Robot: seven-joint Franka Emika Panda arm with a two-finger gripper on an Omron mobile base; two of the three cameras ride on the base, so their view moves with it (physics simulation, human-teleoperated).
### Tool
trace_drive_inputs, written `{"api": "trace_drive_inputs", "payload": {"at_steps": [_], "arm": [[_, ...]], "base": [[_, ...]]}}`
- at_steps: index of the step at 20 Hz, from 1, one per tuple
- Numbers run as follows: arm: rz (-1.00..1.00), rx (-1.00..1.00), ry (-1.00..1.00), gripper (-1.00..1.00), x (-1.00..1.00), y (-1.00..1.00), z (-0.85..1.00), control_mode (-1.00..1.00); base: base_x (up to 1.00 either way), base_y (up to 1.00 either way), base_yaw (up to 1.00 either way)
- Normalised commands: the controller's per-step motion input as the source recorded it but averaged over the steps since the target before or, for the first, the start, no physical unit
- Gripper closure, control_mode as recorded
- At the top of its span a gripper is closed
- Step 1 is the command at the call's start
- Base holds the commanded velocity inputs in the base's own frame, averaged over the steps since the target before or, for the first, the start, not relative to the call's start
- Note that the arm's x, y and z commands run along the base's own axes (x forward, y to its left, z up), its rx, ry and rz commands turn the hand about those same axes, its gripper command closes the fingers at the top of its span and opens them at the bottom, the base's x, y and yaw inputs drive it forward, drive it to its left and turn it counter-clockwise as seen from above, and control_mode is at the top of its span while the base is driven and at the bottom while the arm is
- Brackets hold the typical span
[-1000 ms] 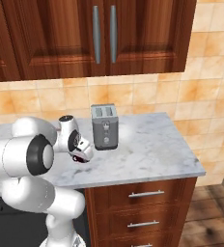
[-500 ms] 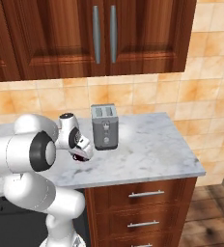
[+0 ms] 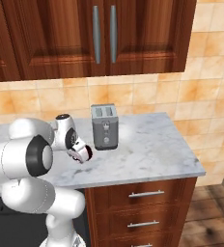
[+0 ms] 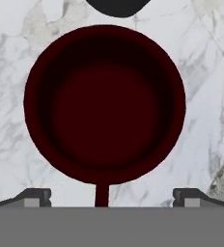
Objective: Move the mug from next to the sink to the open cabinet. Then, move the bowl with the kiwi to the fridge to clear the area for faucet cleaning.
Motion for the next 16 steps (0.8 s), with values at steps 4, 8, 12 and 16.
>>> {"api": "trace_drive_inputs", "payload": {"at_steps": [4,8,12,16], "arm": [[-0.3,-0.03,0.0,-1.0,0.65,0.64,0.06,-1.0],[-0.19,-0.02,0.01,-1.0,0.56,0.34,0.01,-1.0],[-0.03,-0.01,0.0,-1.0,0.02,-0.19,0.0,-1.0],[-0.05,0.0,-0.01,-1.0,-0.28,-0.2,0.0,-1.0]], "base": [[0.0,0.0,0.0],[0.0,0.0,0.0],[0.0,0.0,0.0],[0.0,0.0,0.0]]}}
